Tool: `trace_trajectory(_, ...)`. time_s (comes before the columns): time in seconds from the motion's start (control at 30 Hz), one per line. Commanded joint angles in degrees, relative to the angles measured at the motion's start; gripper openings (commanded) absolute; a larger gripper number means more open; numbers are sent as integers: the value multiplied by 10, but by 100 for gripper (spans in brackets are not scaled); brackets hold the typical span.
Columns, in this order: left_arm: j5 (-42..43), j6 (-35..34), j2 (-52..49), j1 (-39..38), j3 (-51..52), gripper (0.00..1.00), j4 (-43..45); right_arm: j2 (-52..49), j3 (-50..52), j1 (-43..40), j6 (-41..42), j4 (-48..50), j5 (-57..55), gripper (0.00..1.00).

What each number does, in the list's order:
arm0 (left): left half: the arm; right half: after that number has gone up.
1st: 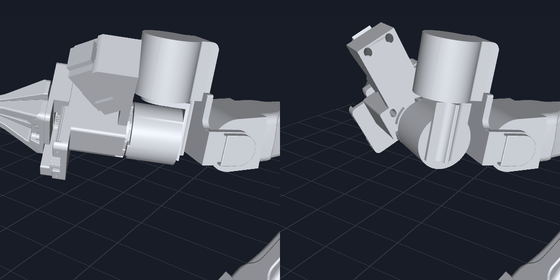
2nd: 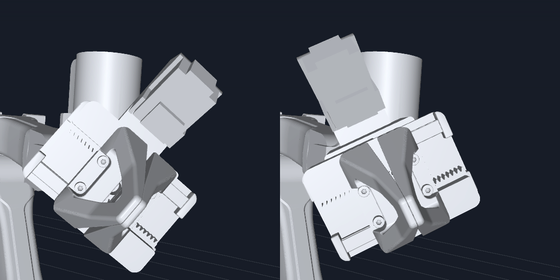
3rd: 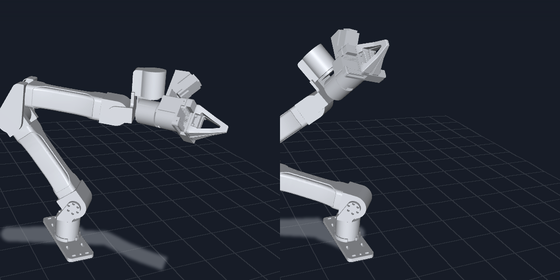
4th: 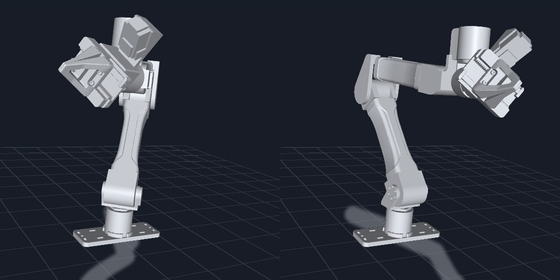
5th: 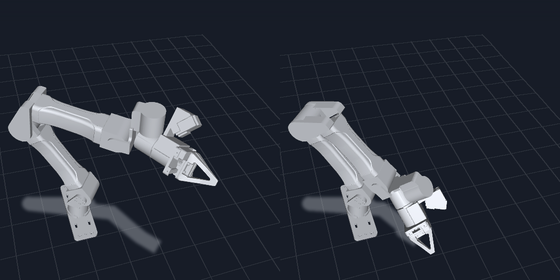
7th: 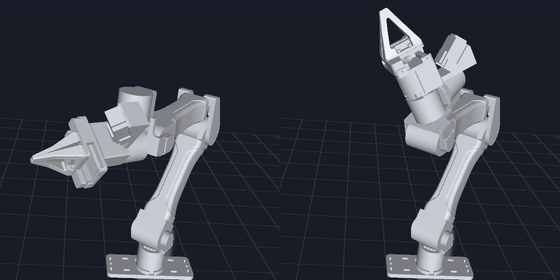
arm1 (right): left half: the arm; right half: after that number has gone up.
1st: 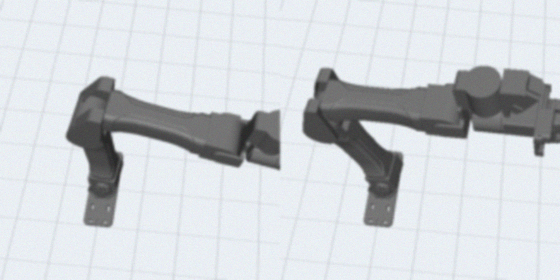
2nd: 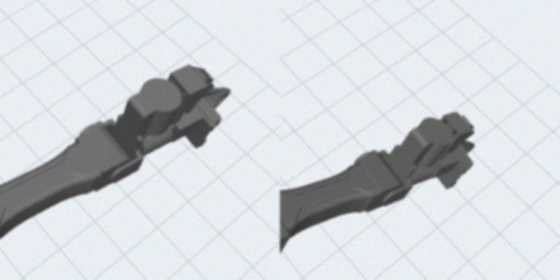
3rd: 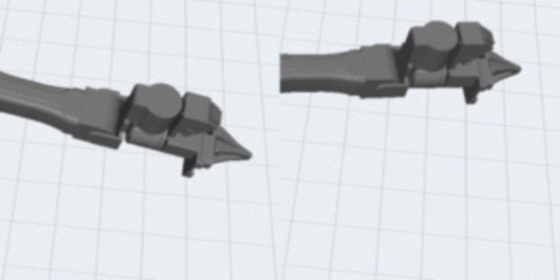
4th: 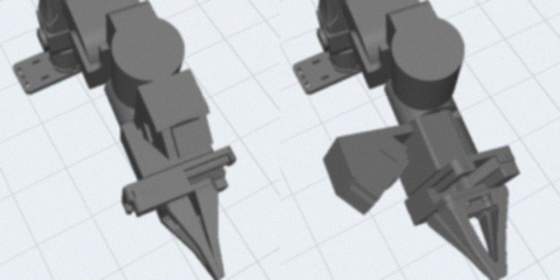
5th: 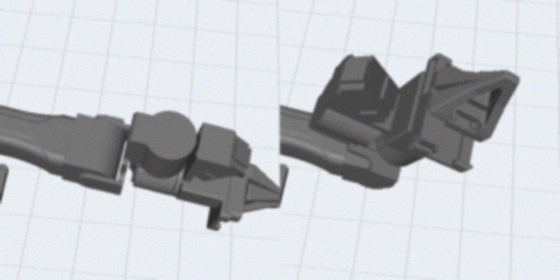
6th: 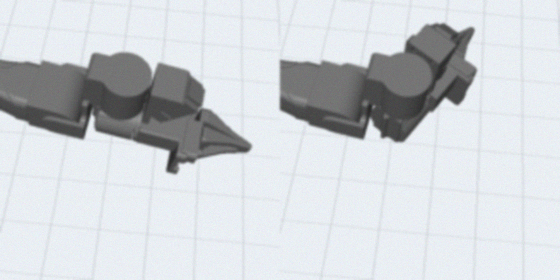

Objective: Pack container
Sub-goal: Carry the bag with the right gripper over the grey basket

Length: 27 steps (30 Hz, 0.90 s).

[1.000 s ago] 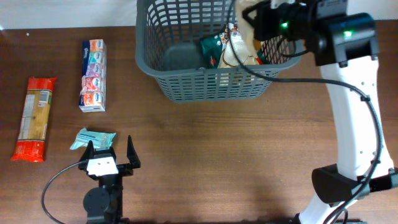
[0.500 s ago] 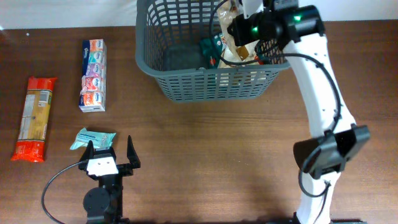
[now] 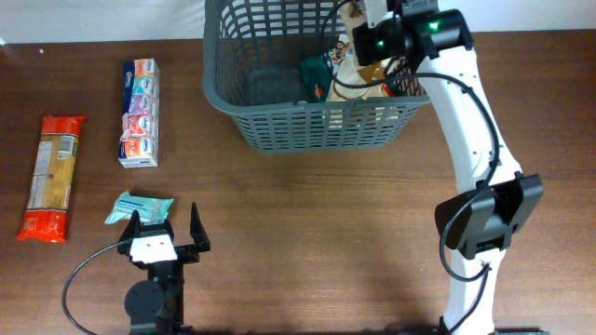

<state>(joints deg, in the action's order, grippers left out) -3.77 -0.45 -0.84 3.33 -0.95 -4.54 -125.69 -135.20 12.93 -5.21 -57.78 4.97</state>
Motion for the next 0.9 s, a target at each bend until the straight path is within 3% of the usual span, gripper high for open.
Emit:
trace_trajectory(0.0, 6, -6, 5, -2, 4, 99, 0, -5, -8, -34, -3, 1, -39, 4)
trace_trajectory(0.33, 6, -6, 5, -2, 4, 99, 0, -31, -7, -84, 16, -24, 70, 4)
trace_trajectory(0.87, 6, -6, 5, -2, 4, 99, 0, -51, -7, -26, 16, -30, 81, 3)
